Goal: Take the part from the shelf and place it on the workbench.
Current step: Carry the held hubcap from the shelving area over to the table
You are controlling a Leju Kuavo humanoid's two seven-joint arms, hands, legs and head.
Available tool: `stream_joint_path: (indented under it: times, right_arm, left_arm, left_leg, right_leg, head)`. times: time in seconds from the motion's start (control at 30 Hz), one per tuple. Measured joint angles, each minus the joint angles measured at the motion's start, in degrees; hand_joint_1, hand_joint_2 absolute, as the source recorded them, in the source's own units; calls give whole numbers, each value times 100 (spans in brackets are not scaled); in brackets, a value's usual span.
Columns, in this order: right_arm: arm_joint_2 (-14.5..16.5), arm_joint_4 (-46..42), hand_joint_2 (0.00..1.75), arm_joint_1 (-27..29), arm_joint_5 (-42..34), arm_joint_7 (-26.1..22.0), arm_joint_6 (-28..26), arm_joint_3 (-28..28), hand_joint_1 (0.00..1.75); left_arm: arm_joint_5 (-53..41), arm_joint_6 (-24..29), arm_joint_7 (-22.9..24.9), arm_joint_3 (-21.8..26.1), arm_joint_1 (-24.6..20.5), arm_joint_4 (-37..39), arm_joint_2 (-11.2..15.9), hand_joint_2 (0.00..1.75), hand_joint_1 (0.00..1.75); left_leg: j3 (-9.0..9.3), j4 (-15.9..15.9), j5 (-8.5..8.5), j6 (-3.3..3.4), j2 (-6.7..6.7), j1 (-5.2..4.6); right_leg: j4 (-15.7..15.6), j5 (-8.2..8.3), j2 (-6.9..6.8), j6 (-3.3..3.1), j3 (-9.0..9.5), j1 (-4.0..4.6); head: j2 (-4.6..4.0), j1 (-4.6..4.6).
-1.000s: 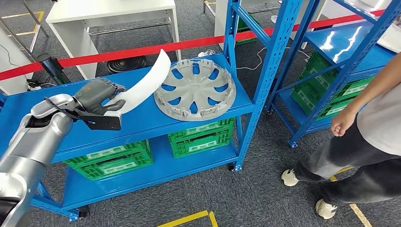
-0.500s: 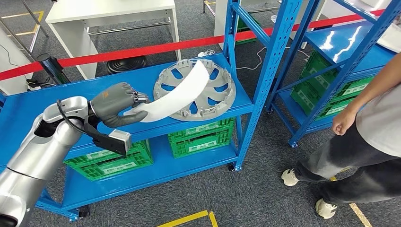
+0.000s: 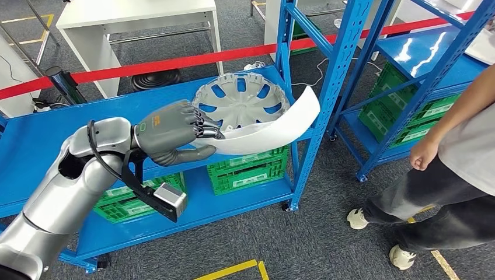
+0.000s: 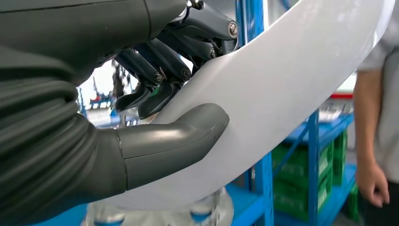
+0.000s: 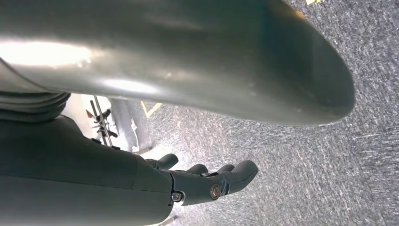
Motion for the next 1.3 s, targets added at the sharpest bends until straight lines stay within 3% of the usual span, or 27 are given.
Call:
stream_joint_path:
  times: [0.23, 0.5, 0.67, 0.8, 0.87, 0.93, 0.97, 1.0, 1.03, 1.07, 1.13, 1.17, 1.3]
  right_arm:
    - [-2, 0, 0, 54, -32, 1, 5, 1, 0]
    - [-2, 0, 0, 58, -23, 0, -1, 1, 0]
    - [-2, 0, 0, 57, 6, 0, 10, 0, 0]
    - [-3, 0, 0, 47, 15, 1, 13, 1, 0]
    - [-5, 0, 0, 44, 15, -1, 13, 2, 0]
    - [-14, 0, 0, 48, 10, -2, 13, 2, 0]
    - [-19, 0, 0, 51, 4, 0, 13, 2, 0]
    - [-23, 0, 0, 54, -3, 0, 13, 2, 0]
    - [-24, 0, 0, 54, -9, 0, 13, 2, 0]
    - [-26, -1, 0, 53, -13, 0, 12, 2, 0]
    - [-28, -1, 0, 46, -14, -2, 10, 2, 0]
    - [-28, -2, 0, 43, -14, -2, 9, 2, 0]
    - [-26, -2, 0, 34, -23, 0, 1, 2, 0]
  left_arm:
    - [32, 388, -386, 420, 530, -506, 535, 175, 175]
    - [-33, 316, -201, 672, 684, -592, 667, 175, 175]
    - [-80, 282, -145, 777, 717, -601, 707, 175, 175]
    - [-119, 282, -100, 845, 722, -628, 729, 175, 175]
    - [-156, 282, -92, 857, 724, -647, 729, 175, 175]
    - [-227, 281, -75, 859, 740, -644, 721, 175, 175]
    - [-263, 281, -68, 858, 754, -639, 716, 175, 175]
    - [-295, 284, -57, 857, 764, -634, 709, 175, 175]
    - [-324, 290, -44, 857, 770, -628, 702, 175, 175]
    - [-351, 299, -27, 857, 773, -621, 693, 175, 175]
    - [-387, 321, 6, 856, 769, -602, 675, 175, 175]
    - [-392, 328, 16, 856, 763, -591, 669, 175, 175]
    - [-357, 330, 27, 857, 707, -542, 667, 175, 175]
  left_leg:
    - [10, -9, 0, -1, 5, 0]
    - [5, 9, -16, 24, -2, -30]
    - [-5, 56, -55, 84, -2, -51]
    - [51, -26, -35, 174, 10, -31]
    - [97, -92, 0, 220, 28, 2]
    - [83, -88, 0, 239, 33, -1]
    - [70, -74, -3, 241, 32, -2]
    - [55, -55, -6, 238, 32, -1]
    - [42, -30, -12, 229, 31, 5]
    - [29, 2, -23, 212, 30, 15]
    - [-3, 73, -47, 149, 23, 26]
    - [-18, 105, -53, 109, 17, 24]
    - [-83, 138, -42, -51, 2, 20]
  right_leg:
    - [0, -10, 1, -3, 2, 2]
    - [-3, -8, -2, 19, 8, -35]
    - [-7, -22, -2, 79, 25, -68]
    - [24, -83, -2, 151, 48, -71]
    - [445, -347, 0, 155, -137, -60]
    - [1204, -696, 1, 153, -533, -44]
    - [1480, -758, 2, 154, -691, -42]
    - [1571, -707, 1, 154, -763, -41]
    - [1419, -541, 0, 154, -715, -43]
    - [1074, -315, -3, 157, -564, -49]
    - [412, -13, -1, 131, -256, -34]
    - [237, 41, 6, 101, -182, -22]
    - [185, 102, 20, -82, -251, -16]
  head:
    - [0, -2]
    - [0, -2]
    - [0, -2]
    - [0, 1]
    - [0, 9]
    - [0, 14]
    - [0, 14]
    - [0, 14]
    - [0, 14]
    - [0, 14]
    - [0, 12]
    - [0, 11]
    - [0, 7]
